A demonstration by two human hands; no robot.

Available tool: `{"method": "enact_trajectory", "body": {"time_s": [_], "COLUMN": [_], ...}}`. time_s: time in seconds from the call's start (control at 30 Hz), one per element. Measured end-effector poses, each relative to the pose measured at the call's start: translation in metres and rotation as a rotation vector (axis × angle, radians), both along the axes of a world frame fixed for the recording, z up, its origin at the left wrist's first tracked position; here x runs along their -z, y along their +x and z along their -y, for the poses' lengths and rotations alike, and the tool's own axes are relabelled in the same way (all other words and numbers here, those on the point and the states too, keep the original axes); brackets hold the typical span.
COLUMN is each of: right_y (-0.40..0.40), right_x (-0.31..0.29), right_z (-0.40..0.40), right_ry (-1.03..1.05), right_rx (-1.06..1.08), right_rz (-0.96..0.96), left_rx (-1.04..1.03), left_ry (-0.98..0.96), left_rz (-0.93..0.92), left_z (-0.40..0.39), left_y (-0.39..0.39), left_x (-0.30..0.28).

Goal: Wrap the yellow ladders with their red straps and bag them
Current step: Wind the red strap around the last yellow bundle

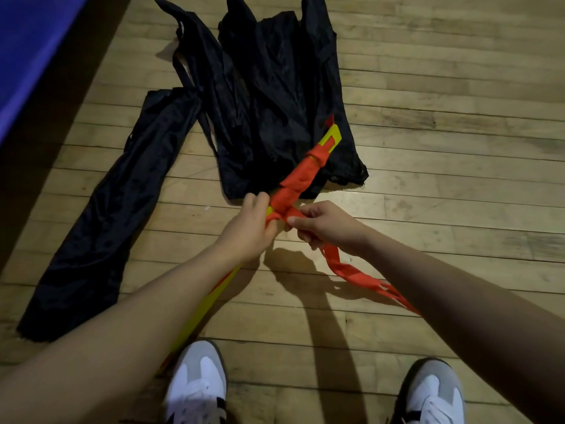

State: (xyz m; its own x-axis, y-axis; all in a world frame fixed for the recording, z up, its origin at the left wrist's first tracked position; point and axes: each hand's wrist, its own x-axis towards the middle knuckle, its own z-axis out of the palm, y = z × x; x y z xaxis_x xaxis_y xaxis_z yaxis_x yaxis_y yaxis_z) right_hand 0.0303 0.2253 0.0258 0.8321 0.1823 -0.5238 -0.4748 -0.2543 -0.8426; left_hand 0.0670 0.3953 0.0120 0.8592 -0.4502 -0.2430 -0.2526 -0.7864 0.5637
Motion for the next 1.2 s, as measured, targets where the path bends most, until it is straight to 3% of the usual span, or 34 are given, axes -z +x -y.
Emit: {"method": "enact_trajectory", "body": {"time_s": [0.1,0.3,0.47,0.63,0.87,0.93,1.03,1.1,1.2], "right_y": [-0.001,-0.001,0.006,0.004,0.001,0.002,-0.001,-0.004,-0.007], "right_x": [-0.002,-0.007,-0.008,0.003,0.005,0.004,0.002,0.001,0.002], "right_z": [-0.001,-0.007,-0.013,-0.006,0.007,0.006,0.002,0.000,-0.003], "right_ry": [0.001,-0.067,-0.098,-0.060,0.171,0.200,0.243,0.236,0.180], "right_rx": [0.024,0.001,0.013,0.070,0.129,0.080,0.014,-0.046,-0.086], "right_rz": [0.001,0.026,0.076,0.093,-0.044,-0.057,-0.092,-0.108,-0.100], "left_rx": [-0.082,-0.138,-0.165,-0.068,0.144,0.093,-0.143,-0.252,-0.250], "left_ry": [-0.136,-0.143,-0.043,0.167,-0.004,-0.063,-0.146,-0.113,-0.023], "left_rz": [-0.110,-0.135,-0.157,-0.221,0.127,0.120,-0.055,-0.066,-0.139], "left_z": [-0.003,0.002,0.014,0.021,0.002,0.003,0.005,0.005,0.007], "left_y": [-0.004,-0.010,-0.009,0.009,0.005,0.003,0.004,0.007,0.008], "left_x": [0.002,0.003,0.000,-0.003,-0.009,-0.007,-0.008,-0.005,-0.004]}}
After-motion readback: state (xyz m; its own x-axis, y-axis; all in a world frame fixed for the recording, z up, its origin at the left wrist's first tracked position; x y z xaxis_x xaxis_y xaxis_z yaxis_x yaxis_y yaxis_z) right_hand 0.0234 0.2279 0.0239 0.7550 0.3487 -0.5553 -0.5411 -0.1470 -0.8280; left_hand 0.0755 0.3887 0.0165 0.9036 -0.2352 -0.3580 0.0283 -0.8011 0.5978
